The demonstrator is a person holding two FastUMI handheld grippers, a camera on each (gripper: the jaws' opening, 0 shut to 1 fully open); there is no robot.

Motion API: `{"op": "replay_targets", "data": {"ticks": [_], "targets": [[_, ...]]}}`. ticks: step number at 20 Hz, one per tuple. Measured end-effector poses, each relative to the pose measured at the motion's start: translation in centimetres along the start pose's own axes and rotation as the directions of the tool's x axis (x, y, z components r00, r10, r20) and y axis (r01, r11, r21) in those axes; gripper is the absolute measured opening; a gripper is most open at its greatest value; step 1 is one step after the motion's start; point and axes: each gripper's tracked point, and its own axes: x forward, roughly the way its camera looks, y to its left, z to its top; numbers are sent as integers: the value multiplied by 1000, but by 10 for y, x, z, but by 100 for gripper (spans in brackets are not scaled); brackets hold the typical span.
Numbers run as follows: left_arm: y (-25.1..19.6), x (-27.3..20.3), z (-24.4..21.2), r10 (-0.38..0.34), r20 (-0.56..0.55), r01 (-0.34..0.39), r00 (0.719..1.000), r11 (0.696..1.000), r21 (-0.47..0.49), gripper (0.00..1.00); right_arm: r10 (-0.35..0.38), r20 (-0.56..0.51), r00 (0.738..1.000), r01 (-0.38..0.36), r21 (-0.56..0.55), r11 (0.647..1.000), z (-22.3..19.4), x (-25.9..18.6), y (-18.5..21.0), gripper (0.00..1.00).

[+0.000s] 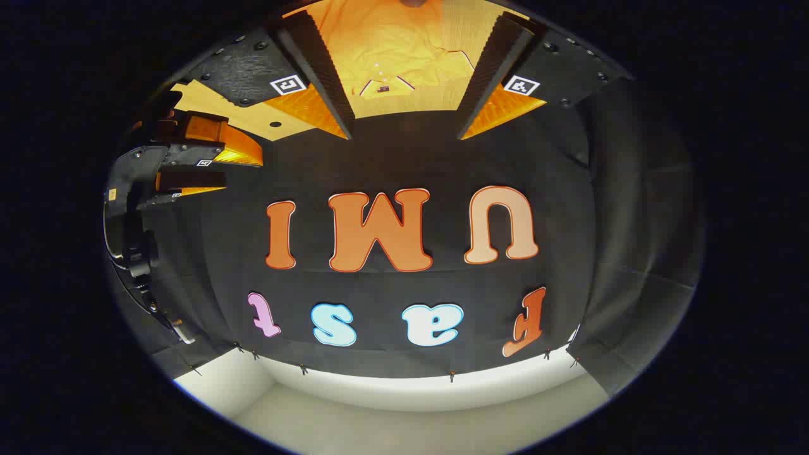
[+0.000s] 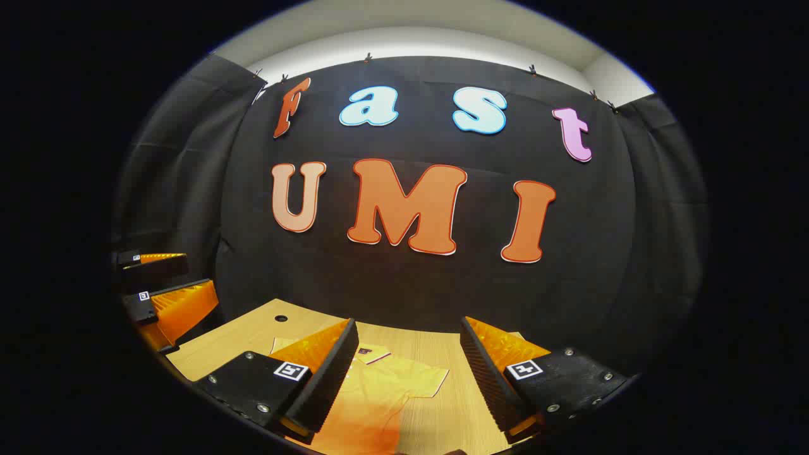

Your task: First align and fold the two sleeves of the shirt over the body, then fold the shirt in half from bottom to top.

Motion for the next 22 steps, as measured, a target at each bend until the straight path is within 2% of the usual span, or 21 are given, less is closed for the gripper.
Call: {"op": "replay_targets", "data": {"ticks": [2, 4, 7, 13, 17, 22], "targets": [[6, 0, -3, 8, -13, -8, 1000, 1000, -12, 97, -3, -1, 1000, 3, -13, 1000, -3, 1, 1, 98], [-9, -4, -6, -39, -16, 39, 999, 999, -27, 98, -2, -10, 1000, 2, -2, 1000, -7, 2, 3, 98], [-4, -7, -2, -22, 3, 22, 1000, 1000, 18, 98, -13, -24, 1000, 13, -3, 1000, -15, 2, 2, 98], [6, -8, -2, -26, 9, 26, 1000, 1000, 4, 100, 0, 17, 1000, 0, -3, 1000, -3, 3, 13, 98], [17, -14, -2, -21, 24, 21, 999, 1000, -5, 98, -2, -16, 1000, 2, 6, 1000, -15, 6, 18, 98], [31, -27, -12, -27, 22, 27, 999, 1000, -7, 100, -44, -77, 996, 44, 3, 999, -36, 16, 14, 98]]}}
